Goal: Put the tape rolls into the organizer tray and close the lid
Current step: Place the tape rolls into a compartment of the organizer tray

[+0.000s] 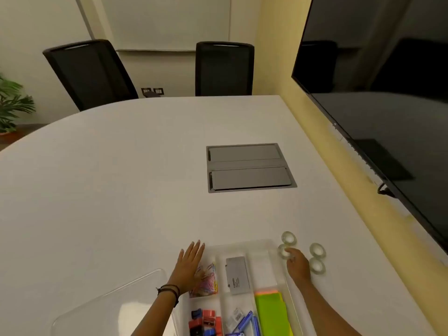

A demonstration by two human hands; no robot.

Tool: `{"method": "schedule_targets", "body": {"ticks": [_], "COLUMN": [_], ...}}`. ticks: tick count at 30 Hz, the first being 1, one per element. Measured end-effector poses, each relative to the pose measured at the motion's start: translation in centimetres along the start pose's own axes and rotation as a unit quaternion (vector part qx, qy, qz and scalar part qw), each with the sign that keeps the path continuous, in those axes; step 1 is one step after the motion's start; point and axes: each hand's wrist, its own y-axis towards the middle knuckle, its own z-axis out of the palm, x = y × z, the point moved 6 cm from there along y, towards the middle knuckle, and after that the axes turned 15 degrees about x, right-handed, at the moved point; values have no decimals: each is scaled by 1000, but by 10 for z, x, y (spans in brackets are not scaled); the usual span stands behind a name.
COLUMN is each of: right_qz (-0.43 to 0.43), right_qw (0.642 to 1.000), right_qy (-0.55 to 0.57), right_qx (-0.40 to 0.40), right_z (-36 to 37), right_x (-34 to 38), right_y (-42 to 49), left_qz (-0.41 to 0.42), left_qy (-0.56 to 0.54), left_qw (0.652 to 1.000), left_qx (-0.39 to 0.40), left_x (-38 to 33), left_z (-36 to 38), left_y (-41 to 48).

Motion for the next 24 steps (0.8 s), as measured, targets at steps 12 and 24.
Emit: {"method": "schedule_targets", "body": {"ticks": [12,24], "right_qz": [-7,-14], "right_qw": [974,995], "right_qy": [-211,-99], "right_qx": [79,-20], "right_z": [8,-13], "right_x": [-11,-9], "right_y": [-9,-21], "left_qz": [25,17], "left_qy": [50,6], "left_qw": [991,987], "left_qx": [-118,-159], "left_x": [-15,-31], "left_z": [-17,-17], "left_y": [-20,-20]}}
